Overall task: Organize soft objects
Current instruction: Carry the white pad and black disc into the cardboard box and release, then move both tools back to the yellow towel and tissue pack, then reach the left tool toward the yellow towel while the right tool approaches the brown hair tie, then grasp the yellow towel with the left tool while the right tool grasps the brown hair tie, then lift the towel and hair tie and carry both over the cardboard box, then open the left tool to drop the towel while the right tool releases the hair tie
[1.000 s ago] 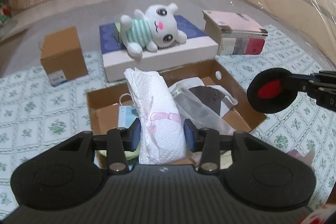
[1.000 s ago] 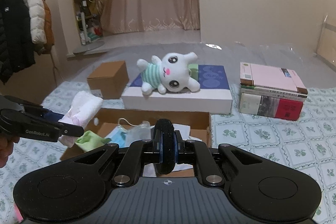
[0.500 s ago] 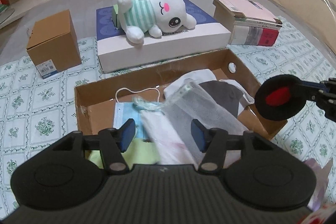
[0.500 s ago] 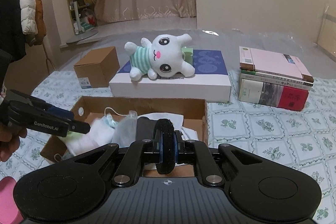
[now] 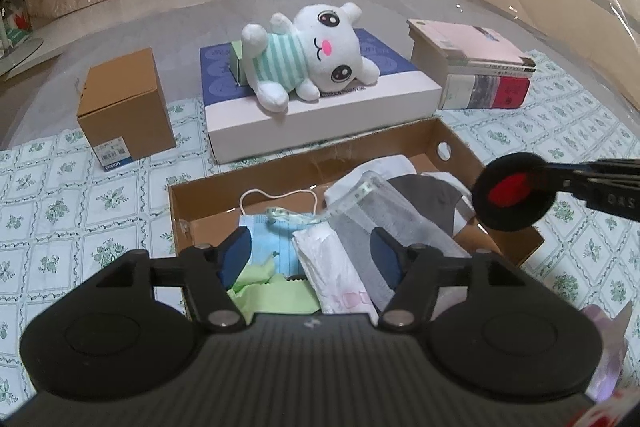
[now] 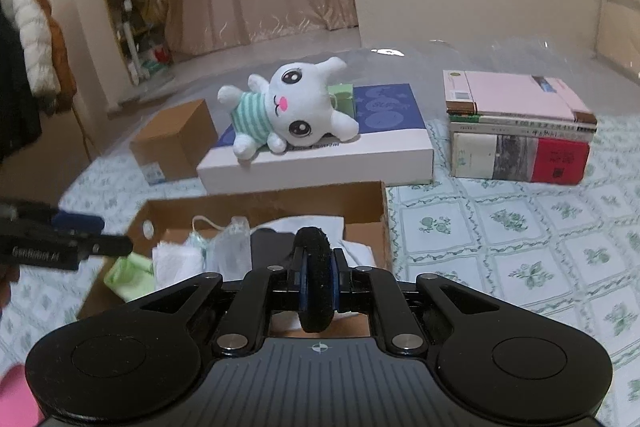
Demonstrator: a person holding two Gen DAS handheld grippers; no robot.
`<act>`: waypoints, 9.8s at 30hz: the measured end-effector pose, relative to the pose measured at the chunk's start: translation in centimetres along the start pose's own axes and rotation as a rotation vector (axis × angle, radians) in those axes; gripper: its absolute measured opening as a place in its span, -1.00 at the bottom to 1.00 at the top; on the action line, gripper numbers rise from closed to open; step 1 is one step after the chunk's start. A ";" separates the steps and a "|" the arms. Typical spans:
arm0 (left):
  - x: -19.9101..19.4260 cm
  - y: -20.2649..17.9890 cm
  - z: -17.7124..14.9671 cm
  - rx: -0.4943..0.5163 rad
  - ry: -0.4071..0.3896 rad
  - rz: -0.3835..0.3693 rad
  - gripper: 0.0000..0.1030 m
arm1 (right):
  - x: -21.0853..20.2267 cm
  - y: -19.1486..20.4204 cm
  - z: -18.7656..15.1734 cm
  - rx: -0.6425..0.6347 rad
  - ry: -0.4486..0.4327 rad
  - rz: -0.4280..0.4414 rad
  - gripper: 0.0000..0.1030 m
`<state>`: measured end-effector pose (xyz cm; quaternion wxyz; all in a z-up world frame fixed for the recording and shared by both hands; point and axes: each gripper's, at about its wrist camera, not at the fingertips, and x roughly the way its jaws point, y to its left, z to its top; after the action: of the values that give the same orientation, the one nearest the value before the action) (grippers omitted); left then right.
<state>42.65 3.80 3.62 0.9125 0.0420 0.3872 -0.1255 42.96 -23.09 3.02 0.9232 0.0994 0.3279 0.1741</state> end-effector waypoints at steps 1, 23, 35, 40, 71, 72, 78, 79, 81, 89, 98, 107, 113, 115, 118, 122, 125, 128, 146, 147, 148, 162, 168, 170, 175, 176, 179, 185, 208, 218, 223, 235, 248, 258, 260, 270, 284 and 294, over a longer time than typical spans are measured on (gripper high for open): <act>-0.2 0.0 0.0 -0.004 -0.005 -0.003 0.25 | 0.1 -0.3 0.0 0.019 0.002 0.010 -0.75; -14.2 -4.4 -6.7 -0.075 -0.214 0.008 0.45 | -14.7 3.8 -4.8 -0.013 -0.130 -0.006 0.10; -22.5 -9.9 -15.0 -0.078 -0.256 0.021 0.63 | -23.0 7.1 -11.8 -0.011 -0.157 -0.020 0.16; -23.0 -10.5 -18.6 -0.118 -0.213 0.053 0.70 | -24.5 7.4 -14.8 -0.002 -0.120 -0.020 0.21; -22.7 -13.0 -25.0 -0.183 -0.119 0.067 0.78 | -24.6 7.2 -20.1 0.001 -0.014 -0.049 0.27; -22.6 -13.1 -25.0 -0.180 -0.117 0.063 0.78 | -24.5 7.1 -20.1 0.003 -0.014 -0.050 0.27; -22.2 -13.5 -24.5 -0.152 -0.114 0.045 0.78 | -24.4 6.7 -19.9 0.011 -0.017 -0.051 0.27; -22.2 -13.6 -24.4 -0.147 -0.115 0.043 0.78 | -24.4 6.7 -19.9 0.012 -0.018 -0.052 0.27; -22.0 -13.9 -24.2 -0.131 -0.118 0.037 0.78 | -24.4 6.6 -19.8 0.009 -0.019 -0.052 0.27; -21.2 -14.7 -22.4 -0.011 -0.103 -0.028 0.77 | -24.1 6.1 -18.7 -0.051 -0.018 -0.029 0.27; -19.5 -15.3 -18.5 0.343 -0.070 -0.104 0.76 | -22.3 5.3 -15.4 -0.310 0.010 0.045 0.27; -16.1 -14.8 -13.2 0.725 0.029 -0.139 0.75 | -18.4 3.6 -11.0 -0.544 0.120 0.123 0.27; -12.1 -15.3 -10.0 0.890 0.182 -0.207 0.71 | -14.9 3.3 -8.3 -0.689 0.206 0.146 0.27; -10.7 -15.5 -9.3 0.921 0.224 -0.221 0.68 | -13.7 3.2 -7.5 -0.717 0.233 0.151 0.27; -8.8 -16.0 -8.6 0.974 0.266 -0.236 0.68 | -11.8 3.0 -6.6 -0.751 0.268 0.158 0.27; -6.1 -16.1 -8.1 0.993 0.330 -0.273 0.68 | -9.3 2.2 -5.7 -0.744 0.314 0.181 0.27; -4.0 -16.0 -8.0 0.998 0.368 -0.302 0.68 | -7.4 1.6 -5.4 -0.728 0.345 0.202 0.27; -2.0 -16.0 -8.1 1.007 0.404 -0.321 0.68 | -6.0 1.3 -5.5 -0.719 0.373 0.217 0.27; 5.3 -15.5 -8.6 1.022 0.532 -0.364 0.52 | 0.6 0.8 -6.5 -0.676 0.495 0.270 0.27; 5.7 -15.3 -8.7 1.019 0.543 -0.356 0.47 | 0.9 0.8 -6.6 -0.674 0.504 0.272 0.27; 6.0 -15.2 -8.7 1.016 0.550 -0.351 0.45 | 1.2 0.9 -6.6 -0.675 0.510 0.274 0.26; 7.7 -15.0 -8.8 1.017 0.616 -0.358 -0.25 | 5.8 1.8 -7.6 -0.697 0.628 0.250 0.23; 7.6 -14.9 -8.6 1.004 0.620 -0.356 -0.57 | 6.9 2.3 -8.5 -0.729 0.652 0.214 -0.16; 7.4 -15.0 -8.5 1.005 0.614 -0.356 -0.63 | 6.9 2.2 -8.5 -0.727 0.642 0.198 -0.36; 5.9 -14.8 -7.6 0.972 0.569 -0.356 -0.70 | 6.0 1.6 -7.8 -0.697 0.602 0.172 -0.74; 5.4 -14.6 -7.3 0.958 0.557 -0.360 -0.71 | 5.6 1.5 -7.6 -0.692 0.590 0.169 -0.75; 3.7 -14.3 -6.2 0.913 0.520 -0.373 -0.71 | 3.8 1.6 -6.7 -0.670 0.552 0.161 -0.76; -1.1 -14.1 -4.4 0.819 0.413 -0.365 -0.71 | -0.8 2.3 -4.5 -0.601 0.448 0.142 -0.76; -14.2 -10.4 2.7 0.523 0.140 -0.112 -0.73 | -13.7 8.3 1.3 -0.485 0.162 0.050 -0.76; -11.9 -5.0 5.8 0.391 0.096 0.039 -0.73 | -10.3 6.9 2.9 -0.427 0.139 0.020 -0.76; -8.8 -2.7 6.0 0.350 0.099 0.118 -0.73 | -8.0 6.4 3.3 -0.406 0.135 0.025 -0.76; 2.5 -1.1 2.6 0.259 0.219 0.024 -0.73 | -1.2 3.9 1.5 -0.366 0.195 0.040 -0.76; 8.9 -0.6 2.0 0.195 0.260 0.016 -0.71 | 3.8 1.7 0.2 -0.314 0.233 0.029 -0.76; 8.8 -0.3 0.8 0.225 0.267 0.021 -0.60 | 5.8 0.5 -0.2 -0.243 0.278 0.031 -0.76; 8.2 -0.8 1.1 0.239 0.258 0.018 -0.45 | 5.9 0.5 -0.2 -0.244 0.279 0.029 -0.76; 4.5 -0.5 1.9 0.240 0.188 0.032 0.11 | 5.1 1.0 0.7 -0.229 0.250 0.040 -0.75; 2.4 0.9 0.8 0.195 0.127 0.043 0.44 | 4.9 0.7 1.3 -0.145 0.215 0.048 0.10; 0.8 0.7 0.2 0.156 0.108 0.054 0.64 | 3.6 1.2 1.0 -0.134 0.228 0.019 0.18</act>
<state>43.52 4.29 3.12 0.8872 0.1302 0.4237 -0.1281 45.93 -20.70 2.09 0.8829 0.0200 0.4172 0.2146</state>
